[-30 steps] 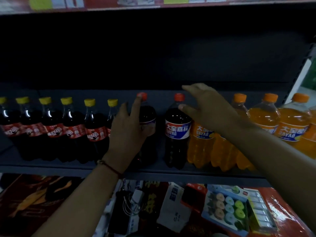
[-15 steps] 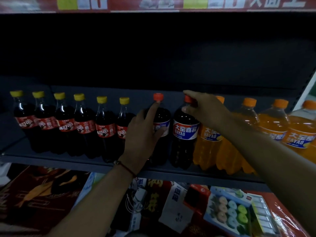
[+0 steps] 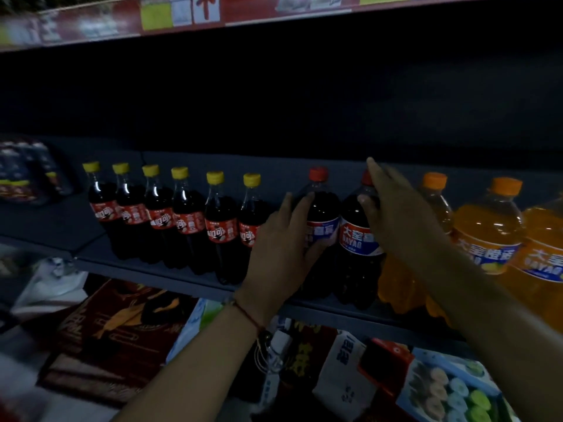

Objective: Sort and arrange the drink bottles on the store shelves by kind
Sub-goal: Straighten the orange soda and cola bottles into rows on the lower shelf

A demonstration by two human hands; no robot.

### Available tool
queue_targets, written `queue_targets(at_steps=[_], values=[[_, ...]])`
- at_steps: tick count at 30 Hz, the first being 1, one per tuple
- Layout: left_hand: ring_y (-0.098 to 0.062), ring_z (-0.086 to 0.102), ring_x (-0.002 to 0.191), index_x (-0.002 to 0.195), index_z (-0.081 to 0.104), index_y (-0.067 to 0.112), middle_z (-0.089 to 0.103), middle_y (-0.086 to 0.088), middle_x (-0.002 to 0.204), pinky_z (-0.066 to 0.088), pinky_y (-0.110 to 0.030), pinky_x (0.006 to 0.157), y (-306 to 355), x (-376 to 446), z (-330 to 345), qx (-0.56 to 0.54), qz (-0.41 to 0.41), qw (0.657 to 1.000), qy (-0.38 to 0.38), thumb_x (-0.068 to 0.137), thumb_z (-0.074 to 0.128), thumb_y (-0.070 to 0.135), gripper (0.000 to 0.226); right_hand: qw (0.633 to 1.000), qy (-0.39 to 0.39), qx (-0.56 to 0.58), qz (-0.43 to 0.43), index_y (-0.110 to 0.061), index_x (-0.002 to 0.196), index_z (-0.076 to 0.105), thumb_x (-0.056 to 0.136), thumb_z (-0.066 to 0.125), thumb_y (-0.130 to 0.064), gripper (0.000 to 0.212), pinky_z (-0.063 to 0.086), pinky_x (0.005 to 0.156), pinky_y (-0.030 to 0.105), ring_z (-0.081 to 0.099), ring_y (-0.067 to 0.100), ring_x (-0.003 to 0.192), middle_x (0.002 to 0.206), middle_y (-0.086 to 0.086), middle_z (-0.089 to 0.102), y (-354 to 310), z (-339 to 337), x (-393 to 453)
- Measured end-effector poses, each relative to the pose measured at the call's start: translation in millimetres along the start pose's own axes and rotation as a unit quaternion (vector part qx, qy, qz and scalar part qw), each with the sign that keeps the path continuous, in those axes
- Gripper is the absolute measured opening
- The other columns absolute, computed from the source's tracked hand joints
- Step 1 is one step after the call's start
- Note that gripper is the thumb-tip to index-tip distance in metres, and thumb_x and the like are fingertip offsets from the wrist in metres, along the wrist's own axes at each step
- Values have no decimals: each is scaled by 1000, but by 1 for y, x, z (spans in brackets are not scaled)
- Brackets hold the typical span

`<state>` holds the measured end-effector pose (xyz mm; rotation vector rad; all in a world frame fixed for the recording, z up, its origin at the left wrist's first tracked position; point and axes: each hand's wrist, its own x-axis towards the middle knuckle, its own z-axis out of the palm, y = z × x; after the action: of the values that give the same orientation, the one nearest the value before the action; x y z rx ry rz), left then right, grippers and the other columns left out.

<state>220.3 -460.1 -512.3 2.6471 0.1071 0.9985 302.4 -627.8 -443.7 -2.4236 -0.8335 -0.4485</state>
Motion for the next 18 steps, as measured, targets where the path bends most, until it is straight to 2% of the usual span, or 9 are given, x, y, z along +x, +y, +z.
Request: queue_targets(at_steps=[2,4,6,8,11,13,16,18], values=[[-26,37,138,153,28,22,31,-12,158,32,-36,110,-10,-12,-18,33,16,999,14,92,54,52,73,998,42,-19,-30,-14,154,25,100,49,-28,61,22,118,39,19,28,148,163,10,17,-7,1,0],[-26,39,135,152,32,21,37,-11,153,35,-36,108,-37,-26,-37,68,5,997,38,91,59,47,71,994,66,-8,-83,-13,151,34,98,53,-32,59,21,119,43,19,28,148,160,10,24,-25,7,2],[-25,41,132,151,31,21,40,-8,150,39,-39,105,-74,-39,-49,70,-48,995,50,91,61,47,72,990,36,20,-133,-16,149,39,96,51,-41,59,24,115,38,26,25,145,157,5,32,-50,19,9],[-21,41,133,153,26,23,40,-4,149,39,-34,104,-109,-53,-50,20,-123,991,43,90,62,48,77,987,-35,50,-148,-21,150,36,96,53,-45,61,23,110,28,29,19,143,156,0,31,-79,36,25],[-16,41,136,154,21,25,41,2,151,38,-26,106,-143,-68,-32,-85,-191,978,17,87,64,50,84,986,-122,46,-102,-24,154,27,95,55,-47,69,26,106,25,29,19,144,160,1,26,-114,61,55],[-17,47,132,153,23,26,47,4,147,43,-26,101,-155,-71,-18,-137,-219,966,-4,85,66,51,84,986,-147,59,-54,-21,152,32,94,59,-45,69,30,97,21,40,17,135,155,2,35,-131,73,67],[-19,49,129,152,28,24,50,2,142,41,-23,96,-162,-75,3,-170,-233,957,-18,86,63,54,80,992,-119,47,-16,-8,135,52,93,65,-34,51,38,83,22,53,18,113,134,9,56,-147,80,72],[-24,49,127,150,33,19,49,-4,139,44,-29,98,-166,-78,12,-151,-234,960,-9,86,55,59,79,995,-100,25,7,-4,129,57,92,66,-31,46,42,85,26,57,22,112,126,11,61,-152,79,70]])
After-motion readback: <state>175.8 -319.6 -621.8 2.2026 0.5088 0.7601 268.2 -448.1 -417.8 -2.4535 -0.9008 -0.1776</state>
